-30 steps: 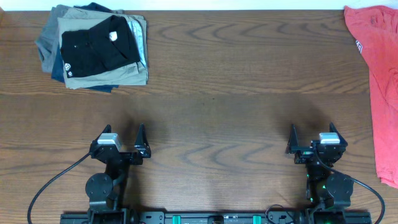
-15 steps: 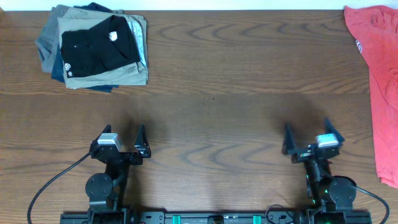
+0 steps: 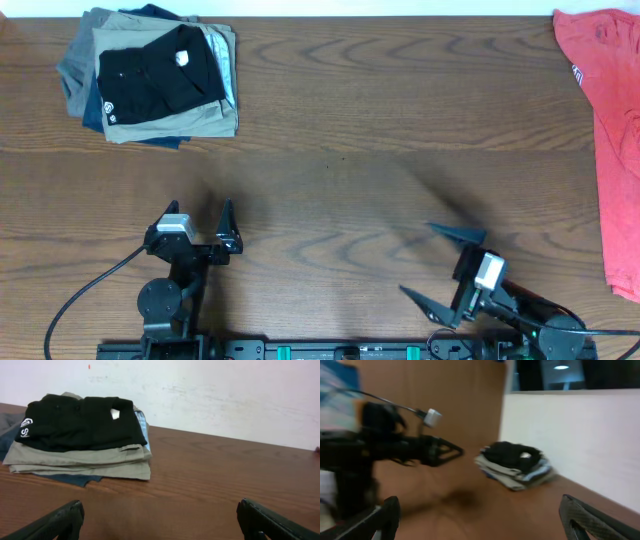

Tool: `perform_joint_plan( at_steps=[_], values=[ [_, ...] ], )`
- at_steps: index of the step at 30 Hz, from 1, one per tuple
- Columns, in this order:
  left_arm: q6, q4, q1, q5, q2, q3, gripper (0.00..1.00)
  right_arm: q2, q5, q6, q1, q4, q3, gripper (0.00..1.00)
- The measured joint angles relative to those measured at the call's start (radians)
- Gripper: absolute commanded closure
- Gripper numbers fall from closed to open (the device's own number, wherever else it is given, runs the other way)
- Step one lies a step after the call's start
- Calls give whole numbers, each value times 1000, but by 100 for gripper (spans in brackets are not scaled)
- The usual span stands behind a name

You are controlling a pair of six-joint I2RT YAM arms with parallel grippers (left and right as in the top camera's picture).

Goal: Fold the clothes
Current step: 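Reach the right gripper to the red shirt at the right edge and grasp it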

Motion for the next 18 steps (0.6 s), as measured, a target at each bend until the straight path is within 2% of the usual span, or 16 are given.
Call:
perform_joint_plan(
  at_steps=[8,14,18],
  values=[
    [0,0,0,0,0,0,2,0,-2,190,0,49,0,1],
    [0,0,0,0,0,0,2,2,39,225,0,50,10,1],
    [0,0,0,0,0,0,2,52,73,208,-18,12,97,1]
  ],
)
